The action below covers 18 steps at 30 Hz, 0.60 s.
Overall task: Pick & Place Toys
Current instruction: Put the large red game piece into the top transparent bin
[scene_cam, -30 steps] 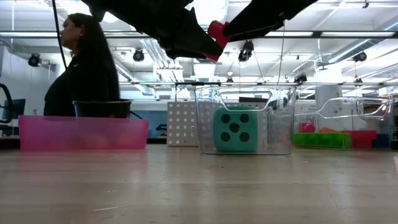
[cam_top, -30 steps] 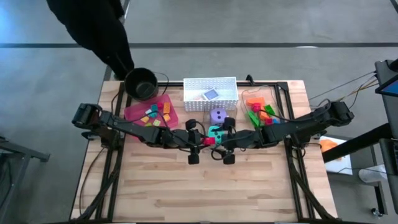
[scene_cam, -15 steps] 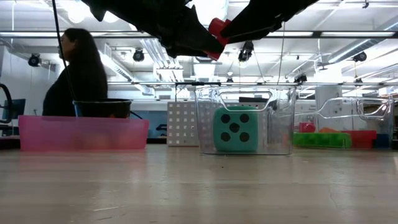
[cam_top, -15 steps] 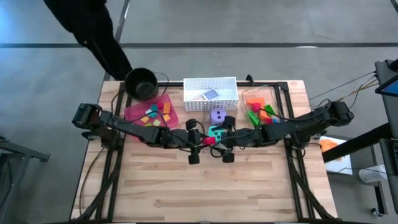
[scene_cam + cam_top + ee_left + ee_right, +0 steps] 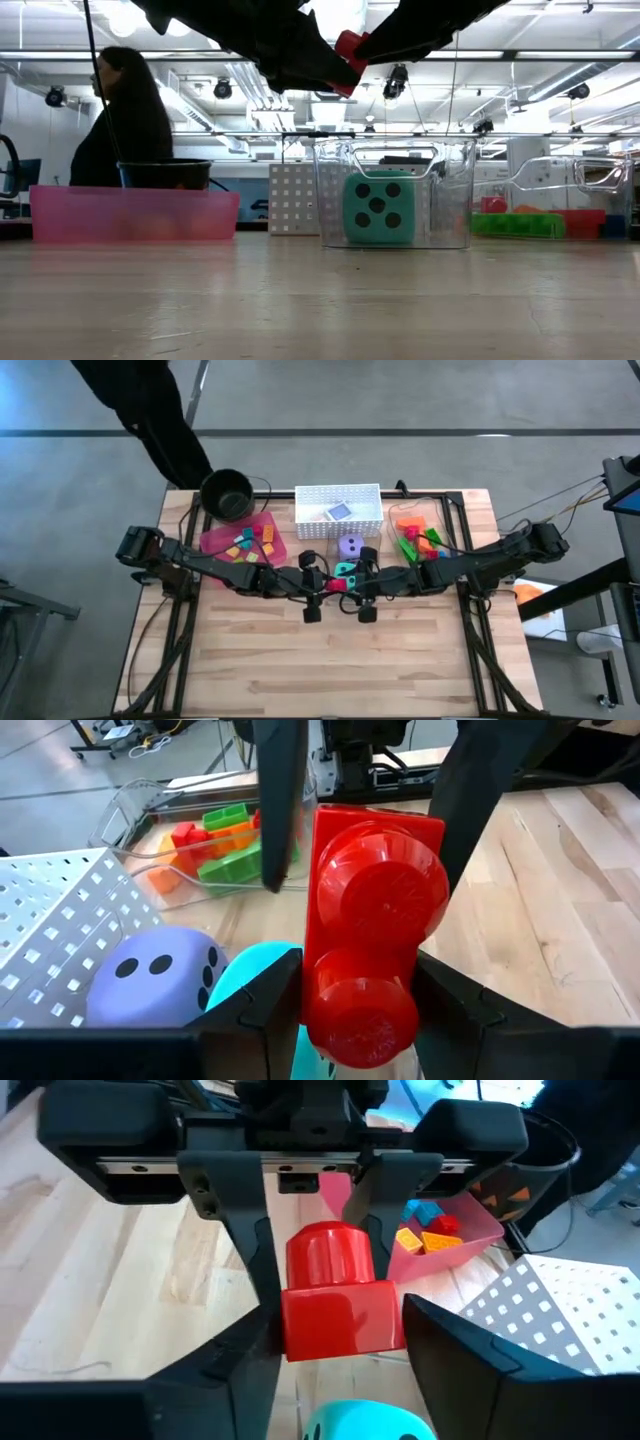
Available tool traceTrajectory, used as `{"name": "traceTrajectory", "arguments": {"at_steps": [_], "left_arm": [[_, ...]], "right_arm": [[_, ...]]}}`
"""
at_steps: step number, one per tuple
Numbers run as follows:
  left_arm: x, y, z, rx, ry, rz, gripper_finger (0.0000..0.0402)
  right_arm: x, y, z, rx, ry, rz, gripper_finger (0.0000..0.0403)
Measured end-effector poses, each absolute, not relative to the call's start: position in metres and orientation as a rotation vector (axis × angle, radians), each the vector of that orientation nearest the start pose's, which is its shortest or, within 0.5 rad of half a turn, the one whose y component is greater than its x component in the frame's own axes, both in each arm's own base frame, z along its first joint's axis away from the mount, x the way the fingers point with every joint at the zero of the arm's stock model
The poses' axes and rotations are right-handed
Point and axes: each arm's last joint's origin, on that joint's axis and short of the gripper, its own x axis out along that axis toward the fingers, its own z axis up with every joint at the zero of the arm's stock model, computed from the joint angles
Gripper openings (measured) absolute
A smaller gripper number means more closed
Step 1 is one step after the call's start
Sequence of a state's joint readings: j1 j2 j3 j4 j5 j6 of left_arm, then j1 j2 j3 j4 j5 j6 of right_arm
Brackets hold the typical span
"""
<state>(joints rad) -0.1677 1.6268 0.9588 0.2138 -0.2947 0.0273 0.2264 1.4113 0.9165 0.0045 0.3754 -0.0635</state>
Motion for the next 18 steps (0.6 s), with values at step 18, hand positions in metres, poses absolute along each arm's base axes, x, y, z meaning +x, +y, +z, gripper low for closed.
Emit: {"name": "traceTrajectory", "arguments": {"at_steps": [18], "left_arm": [[0.3464,-0.0509,0.2203,0.132,0.448,0.107,0.0156]], "right_arm": [[0.3020,0.0582,0.2566,-0.172,0.466,0.016,0.0139]]}}
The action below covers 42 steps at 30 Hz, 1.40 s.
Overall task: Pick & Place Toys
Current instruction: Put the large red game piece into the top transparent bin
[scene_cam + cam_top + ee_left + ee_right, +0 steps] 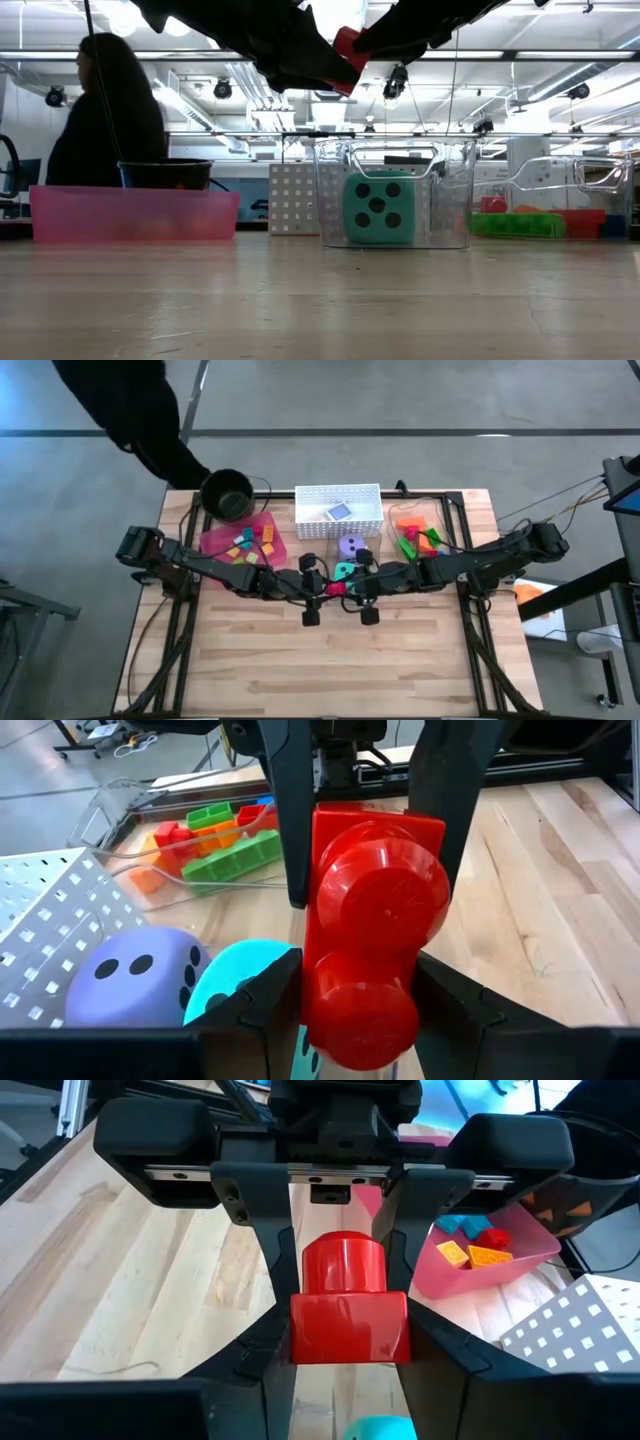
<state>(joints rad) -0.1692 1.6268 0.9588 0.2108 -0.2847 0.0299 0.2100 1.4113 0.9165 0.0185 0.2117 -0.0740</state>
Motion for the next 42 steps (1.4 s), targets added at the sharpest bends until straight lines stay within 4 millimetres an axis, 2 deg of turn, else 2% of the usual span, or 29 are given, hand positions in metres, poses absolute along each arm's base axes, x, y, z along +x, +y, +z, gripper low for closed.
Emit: {"name": "traceTrajectory", "arguments": {"at_steps": [11,18,30,38,42], "left_arm": [[0.346,-0.051,0.220,0.142,0.447,0.109,0.0156],[0.346,-0.050,0.220,0.153,0.447,0.110,0.0160],[0.346,-0.050,0.220,0.162,0.448,0.122,0.0245],[0.346,-0.047,0.220,0.175,0.452,0.193,0.0259],[0.346,-0.047,0.219,0.177,0.462,0.192,0.0259]], "right_arm": [[0.302,0.058,0.256,-0.171,0.469,0.016,0.0155],[0.302,0.058,0.256,-0.172,0.470,0.015,0.0131],[0.301,0.058,0.254,-0.169,0.499,0.017,0.0151],[0.289,0.051,0.241,-0.167,0.677,-0.082,0.0153],[0.276,0.047,0.249,-0.172,0.764,-0.130,0.0153]]}}
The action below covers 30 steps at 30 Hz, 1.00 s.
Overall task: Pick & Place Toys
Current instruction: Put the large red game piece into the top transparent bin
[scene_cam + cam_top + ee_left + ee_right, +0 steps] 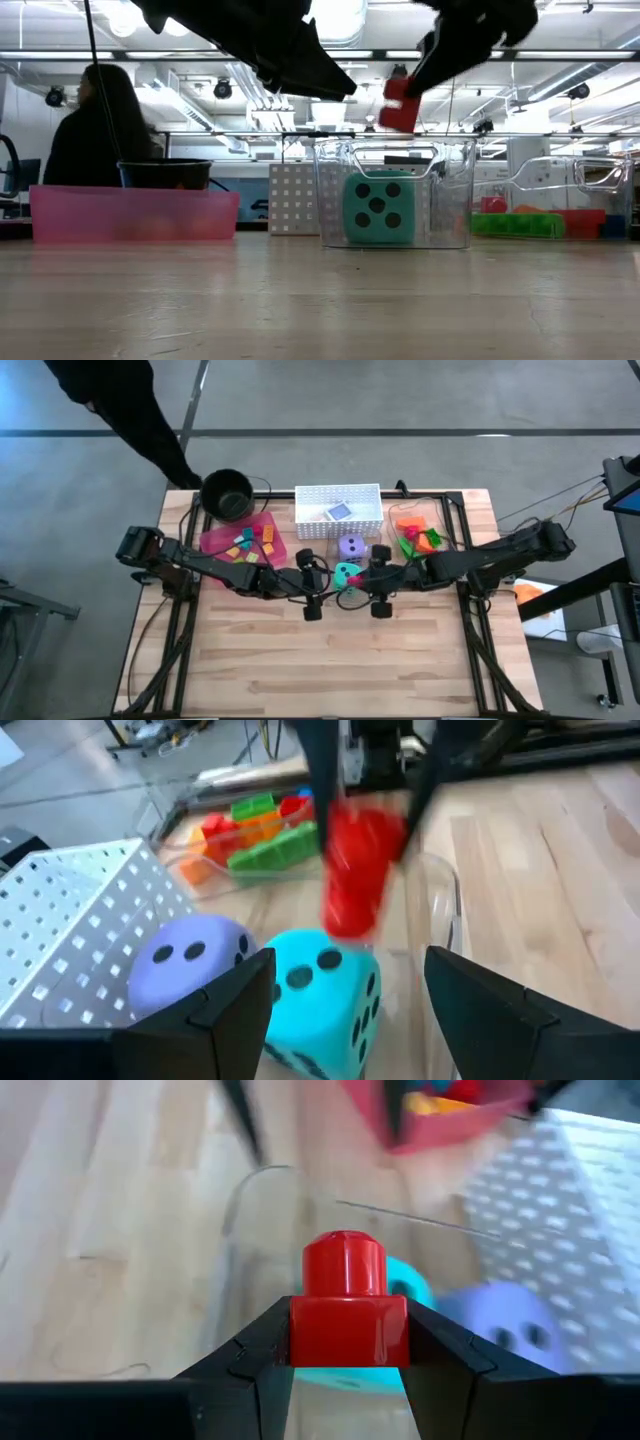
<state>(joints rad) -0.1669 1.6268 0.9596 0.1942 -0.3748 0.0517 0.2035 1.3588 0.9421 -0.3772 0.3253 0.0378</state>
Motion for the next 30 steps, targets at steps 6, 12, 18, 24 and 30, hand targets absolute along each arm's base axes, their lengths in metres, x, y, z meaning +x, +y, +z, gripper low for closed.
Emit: {"name": "traceTrajectory", "arguments": {"at_steps": [6,12,18,24,30], "left_arm": [[0.345,-0.047,0.218,0.180,0.475,0.196,0.0259],[0.345,-0.047,0.218,0.180,0.475,0.194,0.0259],[0.345,-0.048,0.218,0.179,0.475,0.191,0.0260],[0.345,-0.048,0.218,0.179,0.475,0.191,0.0259],[0.345,-0.048,0.218,0.179,0.473,0.191,0.0259]], "right_arm": [[0.248,0.036,0.297,-0.219,0.785,-0.343,0.0154],[0.208,0.014,0.317,-0.228,0.804,-0.719,0.0154],[0.173,-0.006,0.290,-0.084,0.849,-0.891,0.0154],[0.153,-0.017,0.262,-0.020,0.867,-0.980,0.0154],[0.147,-0.023,0.248,-0.010,0.898,-1.015,0.0155]]}}
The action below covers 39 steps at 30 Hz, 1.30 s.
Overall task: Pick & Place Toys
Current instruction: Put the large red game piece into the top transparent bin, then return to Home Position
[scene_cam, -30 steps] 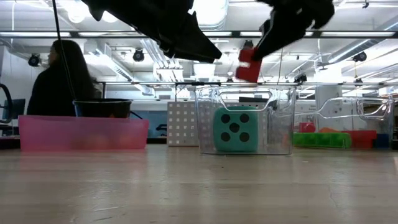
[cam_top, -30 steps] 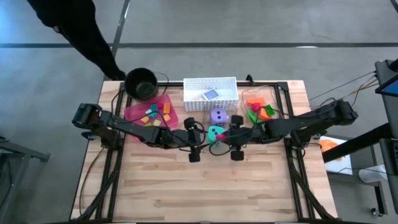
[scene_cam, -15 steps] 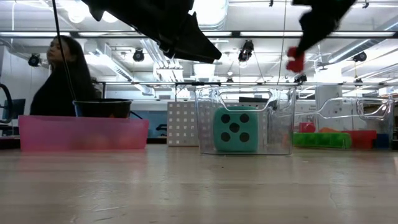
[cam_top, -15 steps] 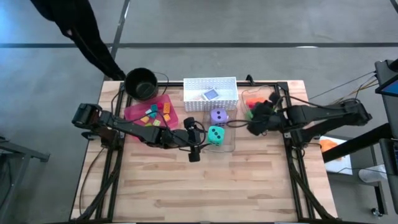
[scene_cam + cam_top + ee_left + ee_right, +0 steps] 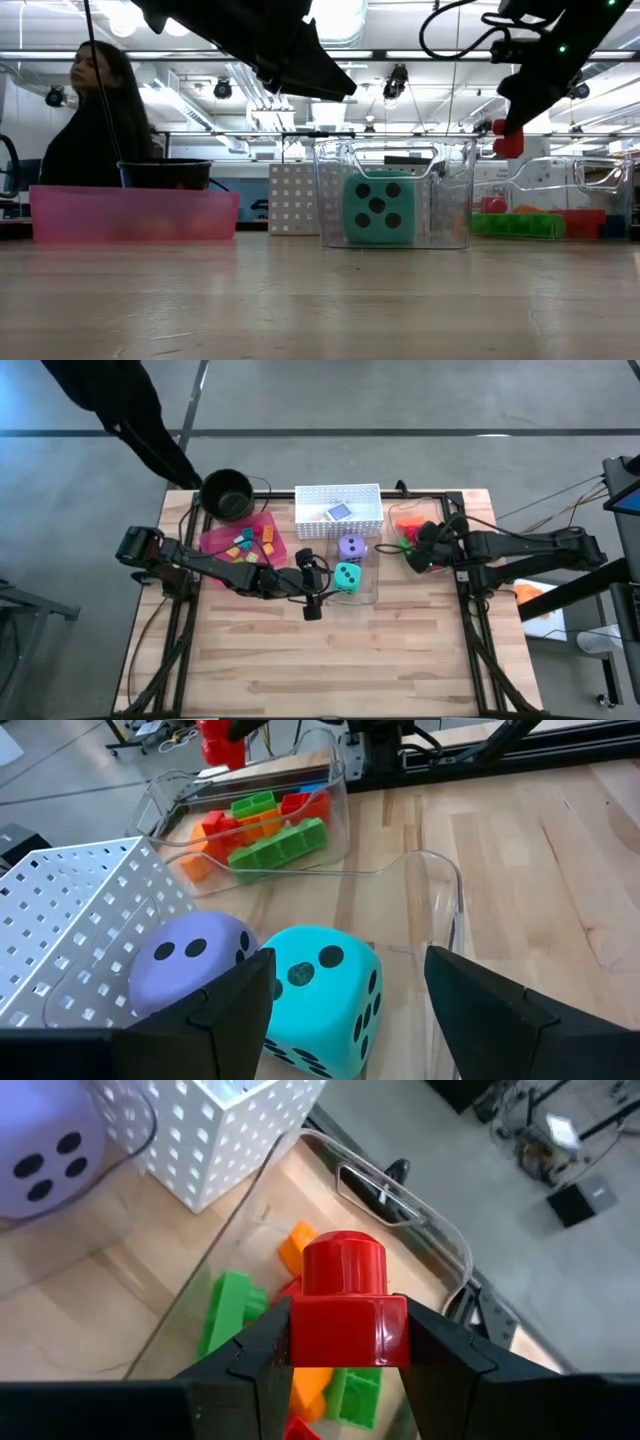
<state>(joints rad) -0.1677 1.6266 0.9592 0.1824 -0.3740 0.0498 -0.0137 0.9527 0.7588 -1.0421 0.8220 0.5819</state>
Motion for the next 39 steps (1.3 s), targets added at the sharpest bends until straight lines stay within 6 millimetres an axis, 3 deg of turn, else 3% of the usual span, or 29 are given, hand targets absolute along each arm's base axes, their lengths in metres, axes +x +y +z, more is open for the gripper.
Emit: {"name": "traceTrajectory", "arguments": {"at_steps": [15,30,39], "left_arm": [[0.345,-0.048,0.218,0.182,0.477,0.189,0.0259],[0.345,-0.048,0.218,0.182,0.477,0.189,0.0259],[0.345,-0.048,0.218,0.179,0.476,0.190,0.0259]], "right_arm": [[0.149,-0.029,0.246,0.153,0.971,-0.928,0.0163],[0.151,-0.029,0.244,0.151,0.987,-0.923,0.0293],[0.160,-0.029,0.251,0.219,0.905,-0.872,0.0330]]}}
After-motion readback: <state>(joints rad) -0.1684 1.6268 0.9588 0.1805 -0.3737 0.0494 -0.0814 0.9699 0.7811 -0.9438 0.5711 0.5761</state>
